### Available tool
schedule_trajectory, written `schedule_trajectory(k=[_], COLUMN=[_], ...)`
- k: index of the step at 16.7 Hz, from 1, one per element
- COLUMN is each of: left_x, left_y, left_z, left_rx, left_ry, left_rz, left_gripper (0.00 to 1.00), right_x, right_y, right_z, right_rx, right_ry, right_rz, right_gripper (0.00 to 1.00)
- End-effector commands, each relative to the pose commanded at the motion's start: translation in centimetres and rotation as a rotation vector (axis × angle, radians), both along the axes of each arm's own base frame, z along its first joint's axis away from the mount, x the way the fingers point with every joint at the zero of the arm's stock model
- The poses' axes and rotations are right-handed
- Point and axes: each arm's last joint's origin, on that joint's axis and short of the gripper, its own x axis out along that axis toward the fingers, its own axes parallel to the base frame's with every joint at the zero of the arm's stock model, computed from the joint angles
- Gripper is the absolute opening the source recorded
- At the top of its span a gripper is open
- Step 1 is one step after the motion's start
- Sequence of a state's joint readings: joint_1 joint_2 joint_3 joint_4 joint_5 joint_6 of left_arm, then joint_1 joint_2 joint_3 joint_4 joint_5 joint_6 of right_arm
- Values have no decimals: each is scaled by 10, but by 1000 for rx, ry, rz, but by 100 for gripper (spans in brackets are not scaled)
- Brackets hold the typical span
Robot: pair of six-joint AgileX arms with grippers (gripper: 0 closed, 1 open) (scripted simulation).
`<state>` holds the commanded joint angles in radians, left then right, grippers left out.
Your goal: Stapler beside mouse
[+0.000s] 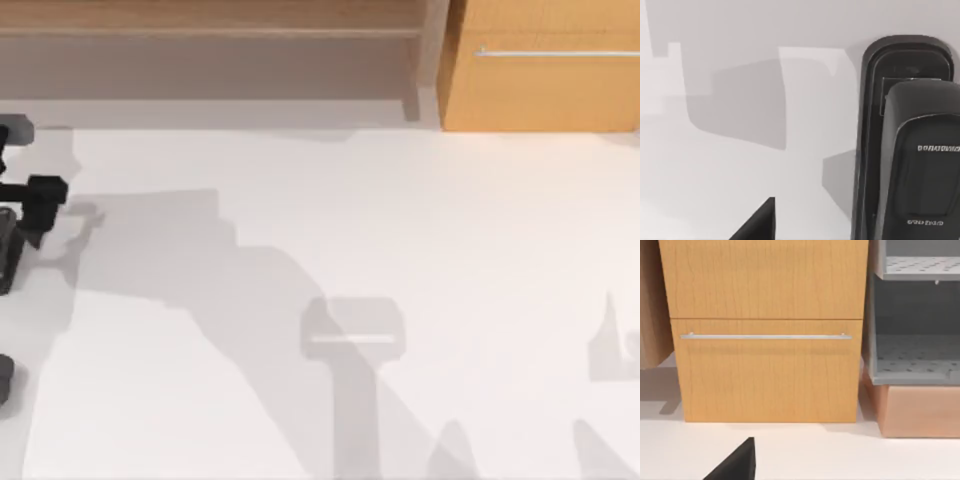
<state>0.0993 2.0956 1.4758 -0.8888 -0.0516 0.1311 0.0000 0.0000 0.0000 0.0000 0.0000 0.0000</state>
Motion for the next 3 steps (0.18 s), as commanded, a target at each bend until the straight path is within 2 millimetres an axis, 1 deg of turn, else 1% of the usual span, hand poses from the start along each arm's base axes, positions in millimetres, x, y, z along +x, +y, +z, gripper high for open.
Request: schedule_trajectory(k=[3], left_x=[0], left_y=[0], left_z=[0], left_rx=[0], left_ry=[0], left_rz=[0], left_gripper=[100], right_x=[0], right_y=[0], right_z=[0], right_rx=[0], right_ry=[0], right_rz=[0], right_gripper=[100])
